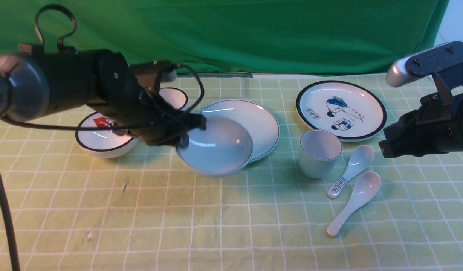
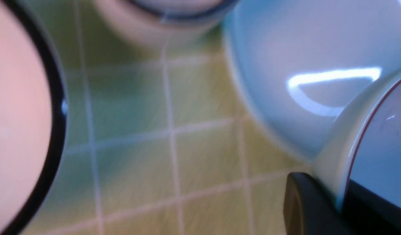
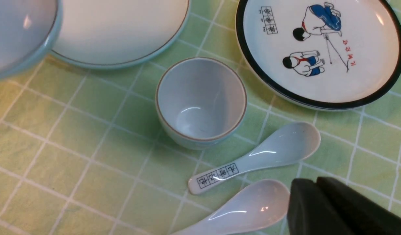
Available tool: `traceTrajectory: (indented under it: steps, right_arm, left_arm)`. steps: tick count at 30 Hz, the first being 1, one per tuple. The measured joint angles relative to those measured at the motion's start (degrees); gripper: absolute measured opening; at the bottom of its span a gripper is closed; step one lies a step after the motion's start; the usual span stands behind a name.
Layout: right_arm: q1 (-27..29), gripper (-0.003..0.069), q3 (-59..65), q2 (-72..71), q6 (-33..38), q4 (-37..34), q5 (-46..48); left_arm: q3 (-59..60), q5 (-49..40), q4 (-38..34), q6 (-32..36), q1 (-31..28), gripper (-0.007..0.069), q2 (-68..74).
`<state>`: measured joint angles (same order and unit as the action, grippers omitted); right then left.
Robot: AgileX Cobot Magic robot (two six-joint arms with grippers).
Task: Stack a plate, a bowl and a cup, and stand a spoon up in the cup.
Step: Use the left arm to put the blue rice bowl into the blue large plate in the middle
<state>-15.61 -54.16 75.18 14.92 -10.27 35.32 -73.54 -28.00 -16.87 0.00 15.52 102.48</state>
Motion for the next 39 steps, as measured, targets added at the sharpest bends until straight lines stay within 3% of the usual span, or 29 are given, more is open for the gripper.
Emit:
traceTrajectory:
  steps: [4,7,19,26,33,37,39]
  right_arm:
    - [0.00,0.0079,0.00,0.00,0.00,0.00,-0.62]
    - [0.00,0.0080,0.00,0.00,-0.19,0.00,-1.22]
    - [0.00,0.0087,0.00,0.95,-1.05,0.00,-2.53]
    - [0.00,0.0090,0.00,1.93,-1.05,0.00,-2.34]
    - [0.00,0.0095,0.00,3.07,-1.68,-0.06,-1.75]
    - [0.00,0.0142,0.00,3.49,-2.38,-0.06,-0.55]
    - [0.00,0.0221,-0.21,3.78,-2.58,-0.06,0.09]
  left_arm:
    - [-1.44,10.88,-2.22,0.00,0.11,0.0030,2.18]
    - [-2.66,14.17,-3.05,0.00,0.23,0.0030,6.03]
    - [-9.74,12.60,0.00,0.00,3.39,0.0052,14.82]
    - [-10.16,13.97,0.68,0.00,3.34,0.0145,15.48]
    - [-10.18,14.74,1.42,0.00,3.29,0.0377,15.44]
    - [-10.18,9.67,2.39,0.00,3.25,0.0438,11.82]
    - [-10.18,6.37,3.94,0.00,3.25,0.0438,8.06]
